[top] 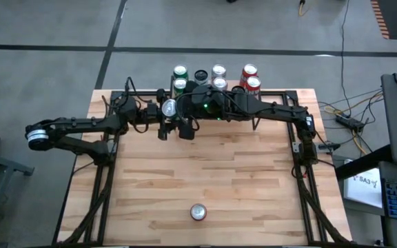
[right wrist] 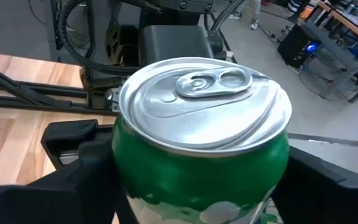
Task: Place canned beverage on shelf
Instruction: Put the green soda can on the shelf aligned with the other green soda cans
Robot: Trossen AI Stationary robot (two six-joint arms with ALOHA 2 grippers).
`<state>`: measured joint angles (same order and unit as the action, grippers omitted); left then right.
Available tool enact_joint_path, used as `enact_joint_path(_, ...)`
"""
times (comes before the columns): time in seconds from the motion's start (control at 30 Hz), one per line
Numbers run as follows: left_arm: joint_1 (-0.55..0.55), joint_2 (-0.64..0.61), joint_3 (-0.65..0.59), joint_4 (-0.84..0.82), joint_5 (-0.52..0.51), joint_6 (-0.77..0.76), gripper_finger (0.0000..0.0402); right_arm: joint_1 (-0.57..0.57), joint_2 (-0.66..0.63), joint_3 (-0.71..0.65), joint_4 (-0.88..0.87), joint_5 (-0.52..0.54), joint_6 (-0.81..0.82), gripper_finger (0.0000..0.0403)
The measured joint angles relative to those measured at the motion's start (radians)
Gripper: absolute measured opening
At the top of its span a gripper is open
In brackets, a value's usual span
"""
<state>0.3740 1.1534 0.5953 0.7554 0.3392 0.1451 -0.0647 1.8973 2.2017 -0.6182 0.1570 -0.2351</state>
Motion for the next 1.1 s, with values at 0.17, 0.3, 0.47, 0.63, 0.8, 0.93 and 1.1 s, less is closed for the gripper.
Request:
enact_joint_path(0.17, 0.000, 0.000, -0.001, 0.000, 0.002, 0.000, 0.0302, 0.000, 0.000, 0.000, -0.001, -0.001, 0.002, 0.0290)
enact_joint_path(0.3, 0.000, -0.003, -0.001, -0.004, 0.001, -0.002, 0.0325, 0.000, 0.000, 0.000, -0.007, 0.003, 0.035, 0.0290)
enact_joint_path(0.47, 0.004, -0.024, -0.001, -0.032, -0.004, 0.001, 0.0331, 0.001, -0.001, 0.000, -0.013, 0.079, 0.087, 0.0290)
enact_joint_path(0.63, 0.022, -0.065, -0.001, -0.106, -0.004, 0.013, 0.0333, 0.001, -0.001, 0.000, -0.016, 0.104, 0.154, 0.0290)
enact_joint_path(0.8, 0.035, -0.115, -0.001, -0.208, -0.004, 0.057, 0.0335, 0.004, -0.002, 0.000, -0.016, 0.156, 0.203, 0.0290)
enact_joint_path(0.93, 0.041, -0.169, -0.001, -0.293, -0.003, 0.112, 0.0335, 0.013, -0.004, 0.000, -0.031, 0.194, 0.233, 0.0290)
enact_joint_path(1.1, 0.057, -0.254, -0.002, -0.392, 0.000, 0.169, 0.0335, 0.041, -0.004, -0.003, -0.058, 0.256, 0.263, 0.0290)
